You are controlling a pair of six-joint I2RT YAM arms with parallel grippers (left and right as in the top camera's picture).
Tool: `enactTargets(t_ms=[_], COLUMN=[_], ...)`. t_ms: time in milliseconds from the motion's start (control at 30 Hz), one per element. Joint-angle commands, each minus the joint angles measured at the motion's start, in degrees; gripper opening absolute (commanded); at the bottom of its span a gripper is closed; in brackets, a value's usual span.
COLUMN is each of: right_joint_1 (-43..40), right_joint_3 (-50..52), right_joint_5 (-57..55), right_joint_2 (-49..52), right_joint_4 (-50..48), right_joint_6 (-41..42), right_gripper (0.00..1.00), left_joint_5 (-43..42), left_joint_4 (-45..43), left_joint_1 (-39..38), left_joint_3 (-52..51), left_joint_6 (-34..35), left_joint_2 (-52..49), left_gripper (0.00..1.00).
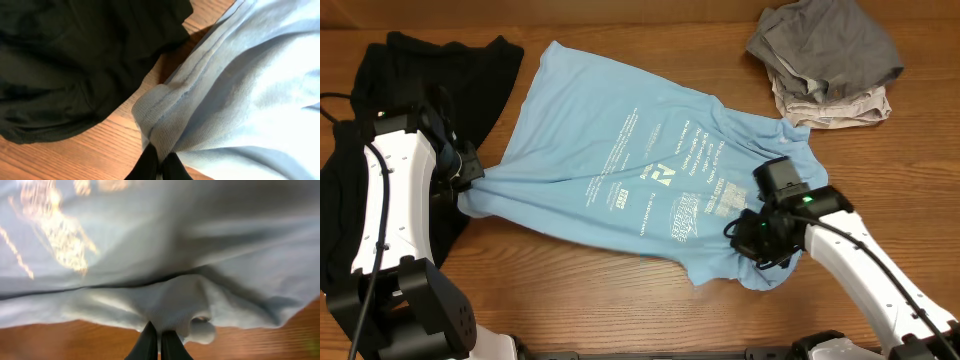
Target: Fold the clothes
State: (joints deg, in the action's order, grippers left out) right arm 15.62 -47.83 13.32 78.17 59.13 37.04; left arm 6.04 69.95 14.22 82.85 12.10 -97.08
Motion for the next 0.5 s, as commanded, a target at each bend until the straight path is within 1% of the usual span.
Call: enactTargets(t_ms=[0,100,200,333,467], right_joint_1=[-3.8,-5.6,-6.1,-6.1,-6.1], right_joint_3=[-2.1,-3.3,-5.1,-8.8,-11.6], right_joint_5=[-1.0,0.4,0.4,0.0,-0.9], right_joint_2=[0.0,0.0,-0.1,-1.0,-3.9], right_joint_4=[0.6,0.9,2.5,7.3,12.4], right_joint_6=[-3.3,-5.6,-6.0,-7.3,-7.5], right_gripper=[0.04,0.04,0.04,0.04,0.04], left_joint_5=[-0.1,-0.1,-0.1,-0.1,-0.1], left_joint_4=[-1.4,-1.9,-2.4,-2.3,-2.3], left_joint_1=[-0.4,-0.4,-0.4,-0.3,-0.3], left_joint_3=[-0.2,-0.2,-0.2,0.2,1.1], left_joint_6=[0.8,0.8,0.8,0.8,0.8], left_joint_2=[1.8,1.7,1.8,2.7,6.2], left_gripper=[0.04,0.04,0.04,0.04,0.04])
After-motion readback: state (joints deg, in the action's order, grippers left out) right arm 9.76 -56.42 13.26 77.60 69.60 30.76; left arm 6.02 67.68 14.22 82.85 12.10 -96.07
